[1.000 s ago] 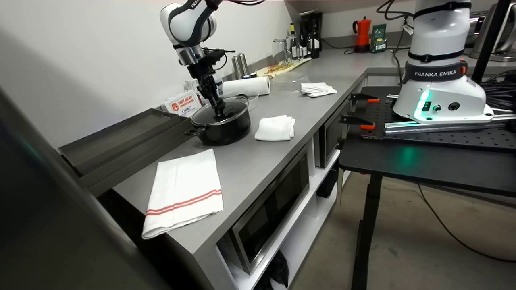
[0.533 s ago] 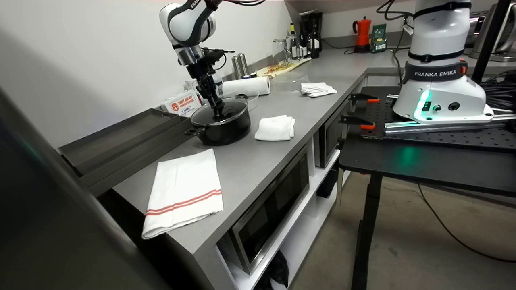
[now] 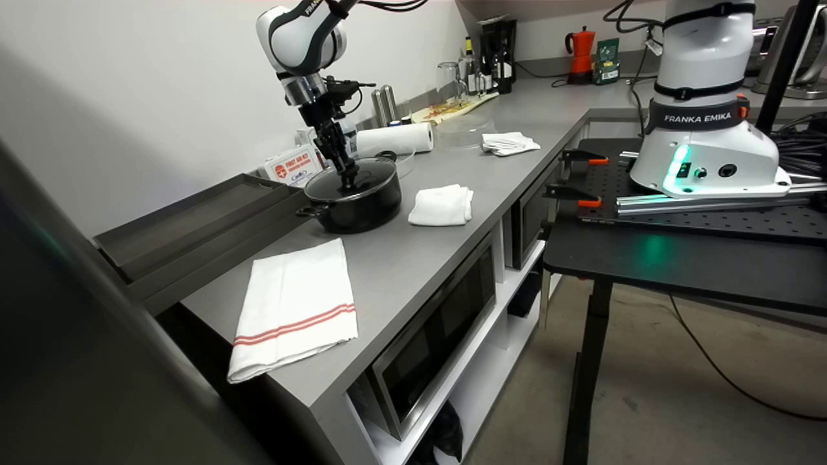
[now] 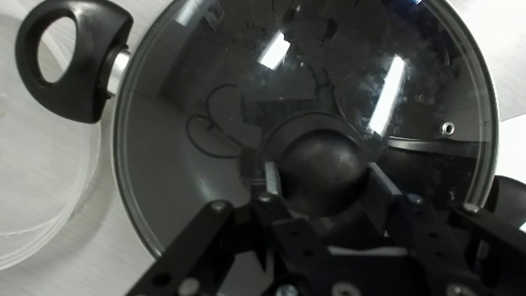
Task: Pick up the lid and put it on the pot
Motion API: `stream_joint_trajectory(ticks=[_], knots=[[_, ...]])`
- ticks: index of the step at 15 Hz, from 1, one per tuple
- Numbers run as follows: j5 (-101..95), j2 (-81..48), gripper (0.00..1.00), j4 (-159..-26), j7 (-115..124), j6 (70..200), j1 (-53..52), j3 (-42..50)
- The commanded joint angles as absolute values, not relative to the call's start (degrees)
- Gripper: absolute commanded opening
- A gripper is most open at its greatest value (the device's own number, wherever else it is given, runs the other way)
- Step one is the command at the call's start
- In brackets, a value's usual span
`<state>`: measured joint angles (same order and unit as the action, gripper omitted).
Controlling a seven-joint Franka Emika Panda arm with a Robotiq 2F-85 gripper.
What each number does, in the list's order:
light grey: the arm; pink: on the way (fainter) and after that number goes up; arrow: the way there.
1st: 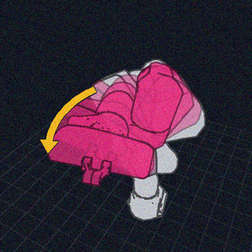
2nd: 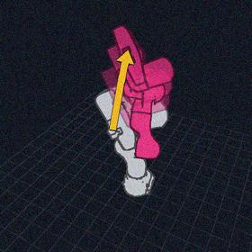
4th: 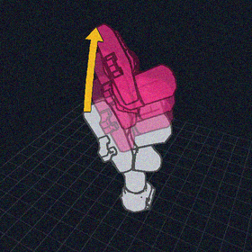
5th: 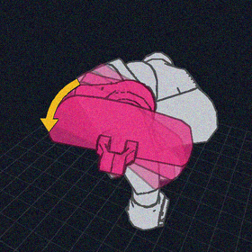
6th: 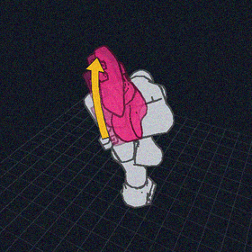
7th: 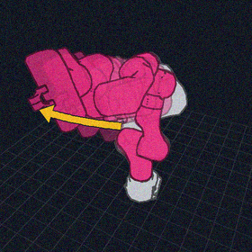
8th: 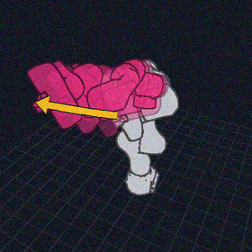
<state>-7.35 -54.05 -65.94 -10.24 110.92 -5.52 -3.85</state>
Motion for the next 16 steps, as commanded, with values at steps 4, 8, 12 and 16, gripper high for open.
stream_joint_trajectory(ticks=[4,8,12,16], knots=[[-5.07,-55.28,0.26,-62.51,-12.85,108.37,-4.66,-4.83],[-4.63,-55.71,0.26,-62.0,-13.12,108.24,-4.41,-4.9],[-4.6,-55.83,0.26,-61.79,-13.02,107.99,-4.36,-4.86],[-4.6,-55.94,0.77,-61.4,-12.98,107.47,-4.32,-4.81]])
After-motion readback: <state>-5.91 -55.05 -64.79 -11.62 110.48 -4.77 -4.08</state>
